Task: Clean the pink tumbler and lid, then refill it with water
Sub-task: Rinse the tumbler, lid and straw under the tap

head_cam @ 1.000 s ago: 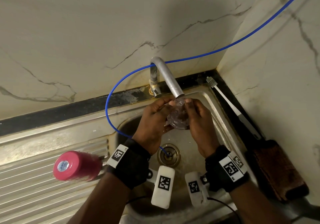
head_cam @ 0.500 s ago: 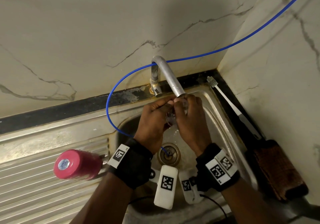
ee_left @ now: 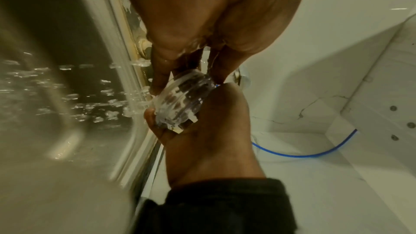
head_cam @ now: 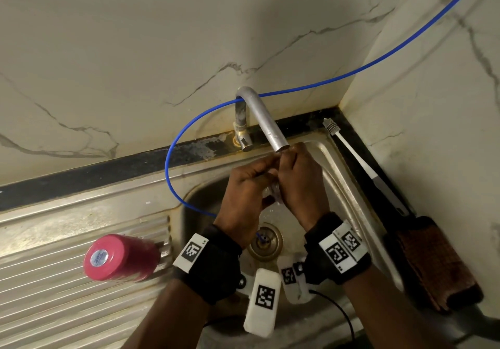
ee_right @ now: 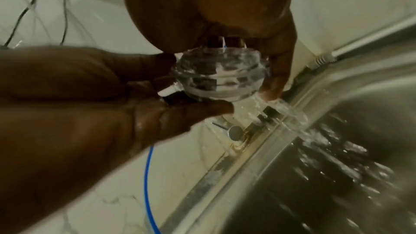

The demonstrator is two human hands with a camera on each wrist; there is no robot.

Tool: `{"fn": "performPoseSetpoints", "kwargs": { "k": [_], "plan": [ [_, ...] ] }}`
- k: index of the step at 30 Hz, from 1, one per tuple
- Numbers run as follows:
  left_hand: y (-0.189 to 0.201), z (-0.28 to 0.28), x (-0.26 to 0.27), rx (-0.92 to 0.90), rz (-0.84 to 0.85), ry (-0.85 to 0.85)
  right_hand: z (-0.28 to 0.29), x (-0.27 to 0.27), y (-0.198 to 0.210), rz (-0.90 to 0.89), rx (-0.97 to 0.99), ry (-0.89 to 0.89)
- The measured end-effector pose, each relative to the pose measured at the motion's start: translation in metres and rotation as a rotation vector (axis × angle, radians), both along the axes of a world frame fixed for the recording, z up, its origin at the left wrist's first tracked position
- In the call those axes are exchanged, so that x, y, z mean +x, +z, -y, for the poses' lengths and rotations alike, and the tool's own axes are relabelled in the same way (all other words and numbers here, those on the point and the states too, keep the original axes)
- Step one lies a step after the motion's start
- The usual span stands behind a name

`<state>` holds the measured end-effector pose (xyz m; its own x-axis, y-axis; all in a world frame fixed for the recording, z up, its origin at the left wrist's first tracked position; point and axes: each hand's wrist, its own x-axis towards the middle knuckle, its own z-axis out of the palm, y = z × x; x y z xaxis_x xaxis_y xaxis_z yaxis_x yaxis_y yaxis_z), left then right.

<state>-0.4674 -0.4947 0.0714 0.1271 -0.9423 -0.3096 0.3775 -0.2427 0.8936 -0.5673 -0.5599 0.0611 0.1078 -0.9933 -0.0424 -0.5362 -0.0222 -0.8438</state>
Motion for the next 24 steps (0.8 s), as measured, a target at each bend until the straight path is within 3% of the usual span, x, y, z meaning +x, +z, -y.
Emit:
{"fn": "performPoseSetpoints", "kwargs": {
  "k": [7,18,24],
  "plan": [
    [-0.002,-0.002,0.002,0.003,-0.012,0.07,0.012,-0.014,0.006,0.389,0.397,-0.072],
    [-0.001,-0.003,0.005,0.096,-0.116,0.142,0.002,-0.034,0.0,0.594,0.284,0.076],
    [0.0,0.002,0.013,0.139,-0.231,0.204,-0.006,-0.04,-0.004,0.801,0.38,0.141]
  ]
}}
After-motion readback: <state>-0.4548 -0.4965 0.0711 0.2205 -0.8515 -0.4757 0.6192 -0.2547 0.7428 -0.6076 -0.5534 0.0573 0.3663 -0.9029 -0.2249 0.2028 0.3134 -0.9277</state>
